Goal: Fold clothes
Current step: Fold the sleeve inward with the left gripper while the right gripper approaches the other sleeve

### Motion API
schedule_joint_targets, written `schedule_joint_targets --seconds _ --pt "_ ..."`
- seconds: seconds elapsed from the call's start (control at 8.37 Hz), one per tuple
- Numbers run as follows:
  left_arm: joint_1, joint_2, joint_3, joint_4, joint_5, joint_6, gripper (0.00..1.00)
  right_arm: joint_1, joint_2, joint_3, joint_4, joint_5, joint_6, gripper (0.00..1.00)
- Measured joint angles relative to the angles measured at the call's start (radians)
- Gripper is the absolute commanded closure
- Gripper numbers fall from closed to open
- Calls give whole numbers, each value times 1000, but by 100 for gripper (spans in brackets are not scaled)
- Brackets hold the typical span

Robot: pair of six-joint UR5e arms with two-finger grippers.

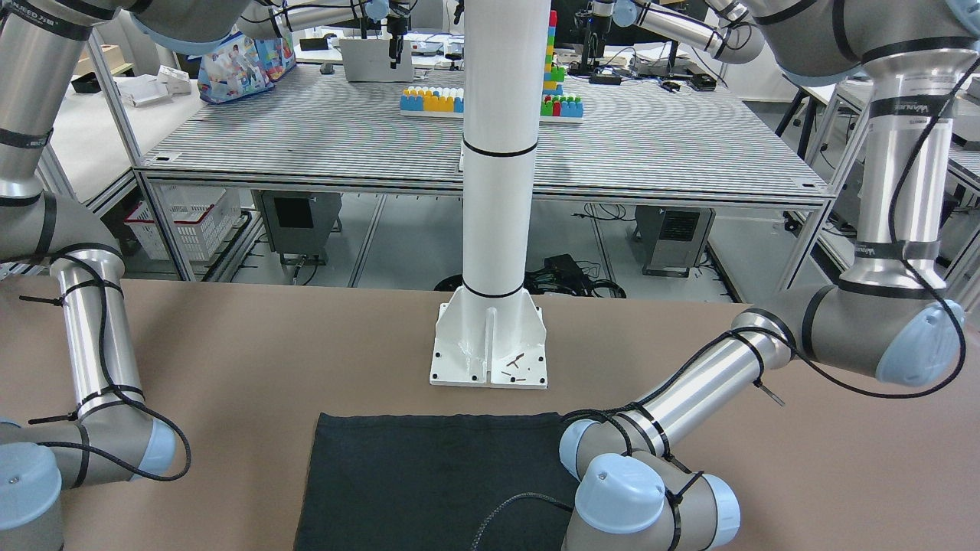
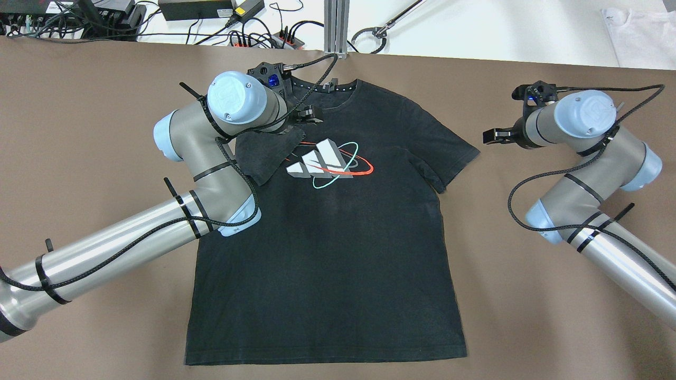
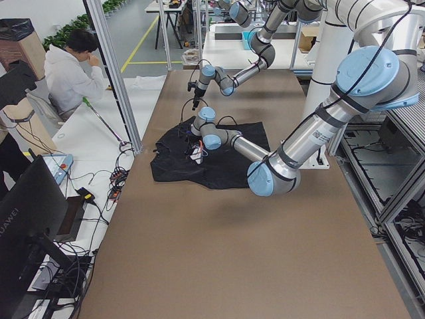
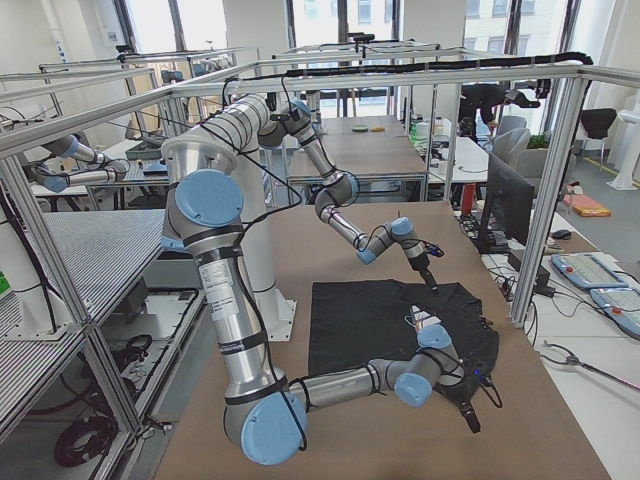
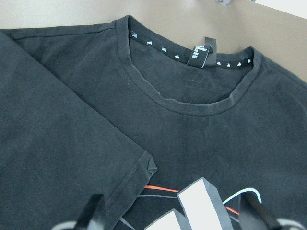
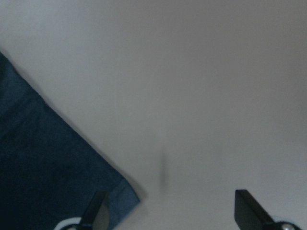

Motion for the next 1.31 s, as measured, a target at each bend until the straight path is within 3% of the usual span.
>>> schedule_joint_targets --seconds 0.24,0.48,0.72,0.96,1.31 --pt "1 2 1 0 0 3 0 -27 28 -37 53 -1 87 10" --pt "3 4 1 -1 1 5 0 -41 38 -73 107 -2 154 18" --pt "4 8 1 -2 0 7 0 -49 39 -128 187 -7 182 35" --pt "4 17 1 -2 0 9 0 -57 39 -147 218 -13 207 61" --pt "4 20 1 -2 1 11 0 -60 38 -148 227 -14 233 70"
